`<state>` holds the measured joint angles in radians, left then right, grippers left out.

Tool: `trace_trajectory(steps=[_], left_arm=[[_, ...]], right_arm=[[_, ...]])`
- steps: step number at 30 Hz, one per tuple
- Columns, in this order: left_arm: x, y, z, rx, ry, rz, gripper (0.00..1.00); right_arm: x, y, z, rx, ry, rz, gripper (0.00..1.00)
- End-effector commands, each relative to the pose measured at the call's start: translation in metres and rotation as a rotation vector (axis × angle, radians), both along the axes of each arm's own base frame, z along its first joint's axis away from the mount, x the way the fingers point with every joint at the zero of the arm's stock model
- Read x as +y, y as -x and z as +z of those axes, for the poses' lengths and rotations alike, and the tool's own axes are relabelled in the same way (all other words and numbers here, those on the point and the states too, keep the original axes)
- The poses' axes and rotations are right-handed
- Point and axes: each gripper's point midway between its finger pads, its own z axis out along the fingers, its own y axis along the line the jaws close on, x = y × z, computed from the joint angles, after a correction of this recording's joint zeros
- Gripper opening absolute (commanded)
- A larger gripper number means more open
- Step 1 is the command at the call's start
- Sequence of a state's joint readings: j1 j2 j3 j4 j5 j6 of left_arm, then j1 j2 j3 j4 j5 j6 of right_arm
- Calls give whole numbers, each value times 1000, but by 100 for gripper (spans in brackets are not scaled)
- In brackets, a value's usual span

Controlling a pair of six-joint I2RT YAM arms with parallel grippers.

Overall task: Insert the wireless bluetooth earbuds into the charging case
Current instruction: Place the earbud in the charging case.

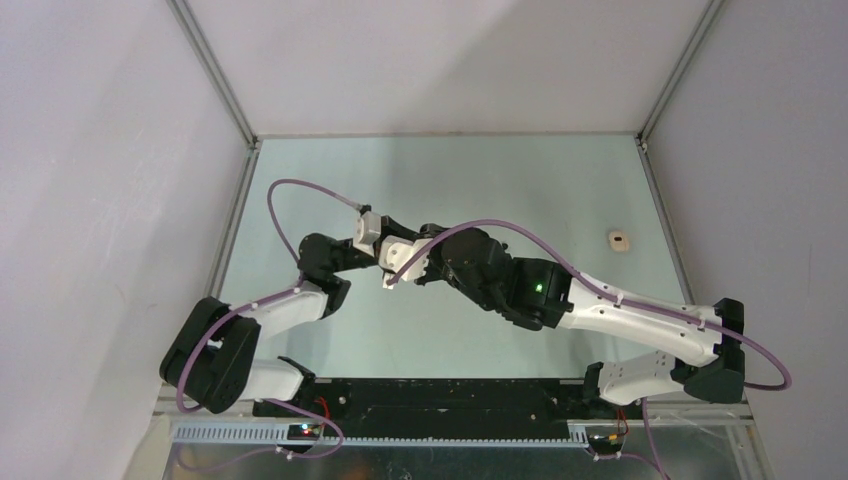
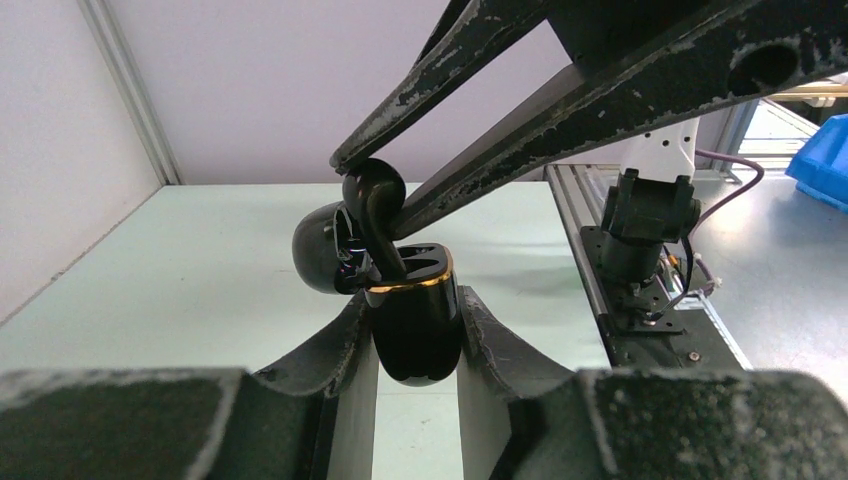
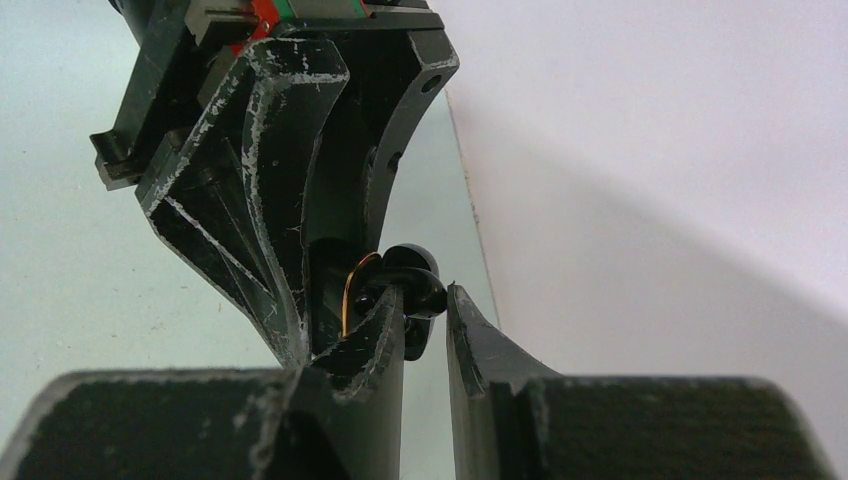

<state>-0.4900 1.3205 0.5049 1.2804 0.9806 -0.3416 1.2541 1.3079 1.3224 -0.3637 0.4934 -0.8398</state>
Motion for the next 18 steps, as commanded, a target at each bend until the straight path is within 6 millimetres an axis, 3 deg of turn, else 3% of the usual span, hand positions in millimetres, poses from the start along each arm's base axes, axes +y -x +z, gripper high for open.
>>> trace_trajectory(steps=[1, 9, 18], left_arm=[[5, -9, 19, -34, 46, 41, 0], [7, -9, 24, -18, 69, 43, 0], [10, -11, 36, 17, 129, 64, 0]], right_arm=[[4, 9, -1, 12, -8, 34, 3], [4, 8, -1, 17, -23, 15, 1], [12, -8, 7, -29, -117, -115, 2]])
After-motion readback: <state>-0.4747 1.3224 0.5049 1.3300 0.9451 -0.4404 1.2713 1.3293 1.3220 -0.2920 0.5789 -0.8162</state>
